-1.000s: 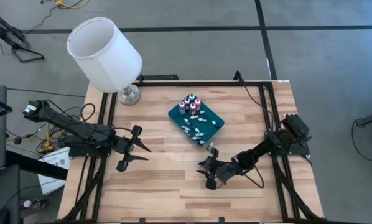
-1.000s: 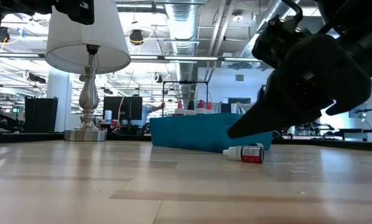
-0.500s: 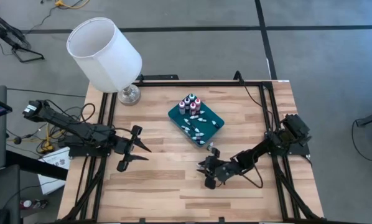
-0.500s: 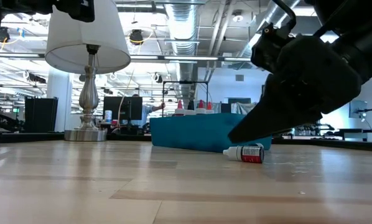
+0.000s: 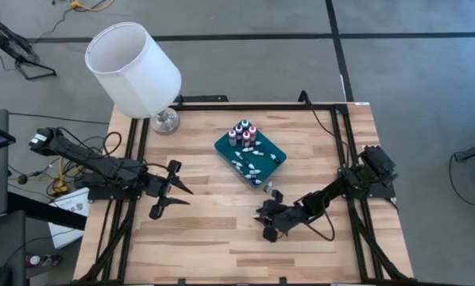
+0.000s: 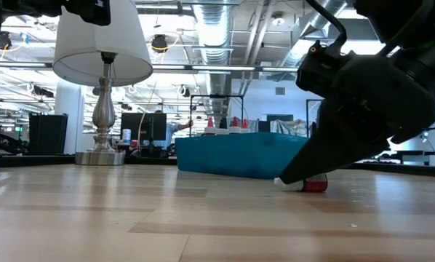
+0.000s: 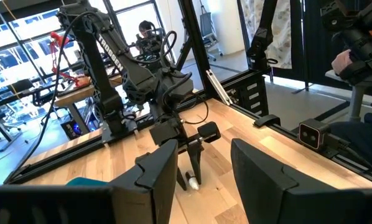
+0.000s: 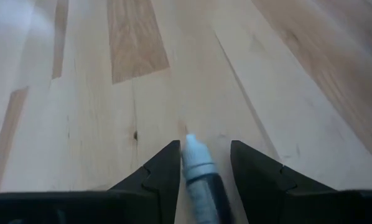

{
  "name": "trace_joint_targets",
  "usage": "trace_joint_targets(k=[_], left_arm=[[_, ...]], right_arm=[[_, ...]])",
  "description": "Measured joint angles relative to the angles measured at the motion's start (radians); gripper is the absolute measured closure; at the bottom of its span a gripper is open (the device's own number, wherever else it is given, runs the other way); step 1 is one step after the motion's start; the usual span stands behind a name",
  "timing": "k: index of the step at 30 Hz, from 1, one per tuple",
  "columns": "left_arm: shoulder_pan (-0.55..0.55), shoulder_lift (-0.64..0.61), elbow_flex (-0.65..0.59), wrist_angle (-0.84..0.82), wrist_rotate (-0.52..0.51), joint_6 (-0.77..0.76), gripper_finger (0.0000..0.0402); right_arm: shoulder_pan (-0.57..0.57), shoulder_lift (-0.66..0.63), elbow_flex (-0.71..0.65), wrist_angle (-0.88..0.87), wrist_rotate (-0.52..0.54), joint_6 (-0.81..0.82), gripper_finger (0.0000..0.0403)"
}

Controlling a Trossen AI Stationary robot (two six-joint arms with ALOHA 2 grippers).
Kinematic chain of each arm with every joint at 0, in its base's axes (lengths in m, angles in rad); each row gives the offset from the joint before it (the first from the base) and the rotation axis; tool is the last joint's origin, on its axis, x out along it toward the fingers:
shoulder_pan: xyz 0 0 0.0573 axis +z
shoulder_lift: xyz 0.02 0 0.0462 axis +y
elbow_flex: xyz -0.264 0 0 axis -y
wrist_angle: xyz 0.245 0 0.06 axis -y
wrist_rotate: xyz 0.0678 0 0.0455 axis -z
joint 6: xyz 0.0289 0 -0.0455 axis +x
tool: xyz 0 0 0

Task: Pick & Place food coloring
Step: Put the small orange food coloring bottle into the blue bin

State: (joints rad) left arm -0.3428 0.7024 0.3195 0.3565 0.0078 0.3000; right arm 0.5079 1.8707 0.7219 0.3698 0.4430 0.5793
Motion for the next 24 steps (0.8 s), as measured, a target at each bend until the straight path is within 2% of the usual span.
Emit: trace_joint_targets(k=[19,24], left_arm=[[0.0,0.0,0.0,-0.004,0.0,0.003,0.0256],[0.0,0.0,0.0,-0.007,0.0,0.003,0.0256]], right_arm=[[0.007,-0.004,0.004,-0.092,-0.044,0.001,0.0271],[0.013,-0.004,0.003,-0.099,-0.041,-0.001,0.0289]])
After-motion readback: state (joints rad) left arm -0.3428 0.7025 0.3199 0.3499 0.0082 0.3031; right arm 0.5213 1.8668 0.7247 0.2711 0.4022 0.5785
